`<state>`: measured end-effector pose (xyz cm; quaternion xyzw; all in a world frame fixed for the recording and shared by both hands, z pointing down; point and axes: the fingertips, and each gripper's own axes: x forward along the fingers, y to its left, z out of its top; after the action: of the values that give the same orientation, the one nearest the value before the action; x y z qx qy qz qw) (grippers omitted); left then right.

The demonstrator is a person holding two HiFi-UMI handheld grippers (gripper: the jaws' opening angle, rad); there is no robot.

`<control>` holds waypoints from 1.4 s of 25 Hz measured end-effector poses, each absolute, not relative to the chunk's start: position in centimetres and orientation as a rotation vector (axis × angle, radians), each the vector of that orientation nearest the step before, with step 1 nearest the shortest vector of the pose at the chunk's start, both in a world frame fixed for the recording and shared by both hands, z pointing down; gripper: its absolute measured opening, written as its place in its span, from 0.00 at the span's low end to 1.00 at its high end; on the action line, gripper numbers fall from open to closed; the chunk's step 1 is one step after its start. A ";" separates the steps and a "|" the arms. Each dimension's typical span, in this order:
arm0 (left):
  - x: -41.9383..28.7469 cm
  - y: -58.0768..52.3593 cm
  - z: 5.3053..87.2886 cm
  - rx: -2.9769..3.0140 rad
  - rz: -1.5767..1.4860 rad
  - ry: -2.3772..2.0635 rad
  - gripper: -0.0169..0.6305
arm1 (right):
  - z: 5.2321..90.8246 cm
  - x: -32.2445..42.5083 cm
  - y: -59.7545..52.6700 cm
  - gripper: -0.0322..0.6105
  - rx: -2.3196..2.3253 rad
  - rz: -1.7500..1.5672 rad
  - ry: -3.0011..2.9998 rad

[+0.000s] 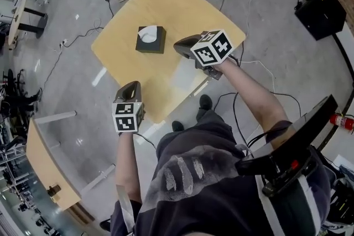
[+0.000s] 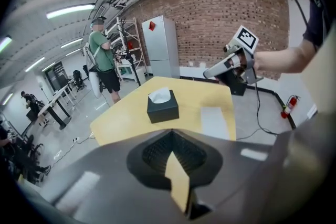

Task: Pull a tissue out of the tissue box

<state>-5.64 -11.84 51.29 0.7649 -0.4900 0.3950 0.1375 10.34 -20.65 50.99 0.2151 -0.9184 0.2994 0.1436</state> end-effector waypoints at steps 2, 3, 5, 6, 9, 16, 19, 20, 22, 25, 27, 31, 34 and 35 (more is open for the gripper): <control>-5.9 -11.5 50.9 2.217 1.115 -1.429 0.03 | 49.1 8.7 -19.0 0.05 0.507 0.854 -2.722; -5.9 -11.3 50.7 2.222 1.101 -1.431 0.03 | 48.2 8.0 -18.2 0.05 0.460 0.850 -2.752; -5.9 -10.9 50.4 2.238 1.086 -1.433 0.03 | 46.8 6.9 -17.2 0.05 0.397 0.849 -2.799; -5.8 -10.6 50.4 2.248 1.086 -1.433 0.03 | 46.3 6.6 -16.9 0.05 0.378 0.859 -2.817; -6.1 -9.7 50.3 2.268 1.083 -1.434 0.03 | 45.1 6.0 -16.4 0.05 0.358 0.927 -2.857; -9.2 -7.7 50.2 2.300 0.996 -1.441 0.03 | 43.4 3.4 -13.8 0.05 0.392 0.880 -2.868; -9.7 -6.7 50.1 2.339 0.938 -1.436 0.03 | 43.5 2.3 -11.8 0.05 0.417 0.870 -2.851; -10.0 -6.1 49.9 2.350 0.918 -1.434 0.03 | 43.5 1.7 -10.9 0.05 0.418 0.871 -2.843; -10.8 -5.1 49.4 2.365 0.879 -1.427 0.03 | 43.4 0.4 -9.3 0.05 0.412 0.855 -2.829; -12.7 -3.5 49.2 2.377 0.839 -1.419 0.03 | 42.2 -2.4 -7.3 0.05 0.399 0.811 -2.829; -14.4 -2.4 49.0 2.382 0.819 -1.415 0.03 | 41.5 -4.6 -5.7 0.05 0.384 0.798 -2.834; -17.3 -0.2 48.7 2.391 0.772 -1.414 0.03 | 41.1 -8.0 -2.7 0.05 0.365 0.771 -2.830; -18.1 1.3 48.0 2.413 0.702 -1.408 0.03 | 40.6 -9.6 -0.7 0.05 0.365 0.743 -2.847; -18.0 1.7 47.7 2.421 0.674 -1.404 0.03 | 40.4 -9.9 -0.1 0.05 0.366 0.735 -2.851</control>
<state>-18.03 1.67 47.69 0.8338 -0.4835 0.2322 0.1309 -9.90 -0.05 40.36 0.1229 -0.9572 0.2470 0.0872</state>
